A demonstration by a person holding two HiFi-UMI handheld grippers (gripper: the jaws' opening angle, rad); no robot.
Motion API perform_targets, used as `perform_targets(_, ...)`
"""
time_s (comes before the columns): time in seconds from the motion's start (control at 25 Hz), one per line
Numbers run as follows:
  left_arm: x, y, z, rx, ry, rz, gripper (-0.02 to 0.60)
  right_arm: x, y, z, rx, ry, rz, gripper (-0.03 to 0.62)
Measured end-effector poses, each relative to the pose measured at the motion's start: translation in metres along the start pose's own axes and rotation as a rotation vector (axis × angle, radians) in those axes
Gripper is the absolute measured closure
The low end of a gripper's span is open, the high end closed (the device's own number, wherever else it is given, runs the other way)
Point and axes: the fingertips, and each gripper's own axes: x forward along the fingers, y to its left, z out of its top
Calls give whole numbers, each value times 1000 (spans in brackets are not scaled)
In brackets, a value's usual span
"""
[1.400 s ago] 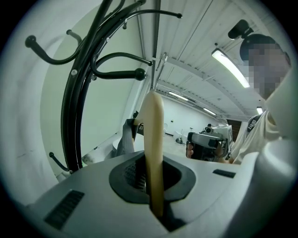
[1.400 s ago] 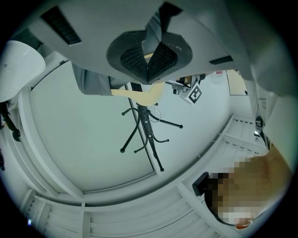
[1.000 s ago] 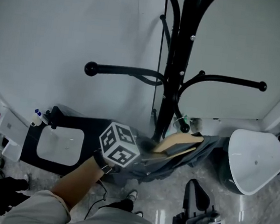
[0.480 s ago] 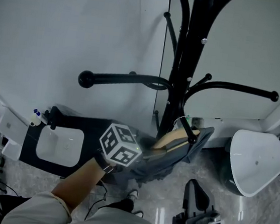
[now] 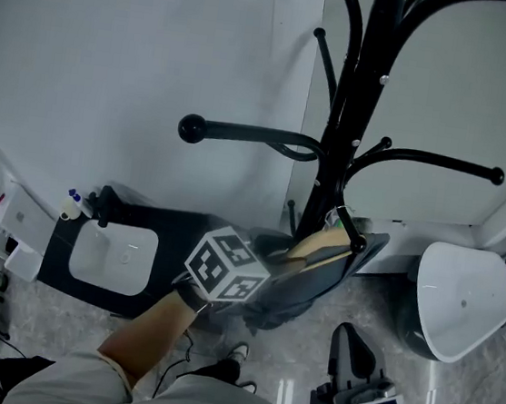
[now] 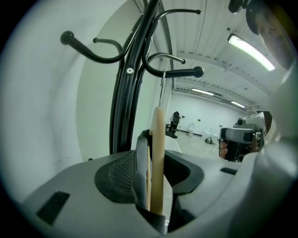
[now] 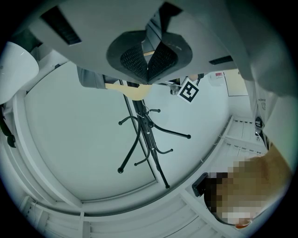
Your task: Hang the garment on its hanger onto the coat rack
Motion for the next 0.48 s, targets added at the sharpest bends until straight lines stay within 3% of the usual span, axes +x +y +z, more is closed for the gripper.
perform_targets(0.24,-35,-5,23,103,-77,186,430,-8,8,-5,2,21,19,579)
perform_targets(0.48,-60,-35,34,134,-158,227,431,-12,17,-10,-18,39,35,579)
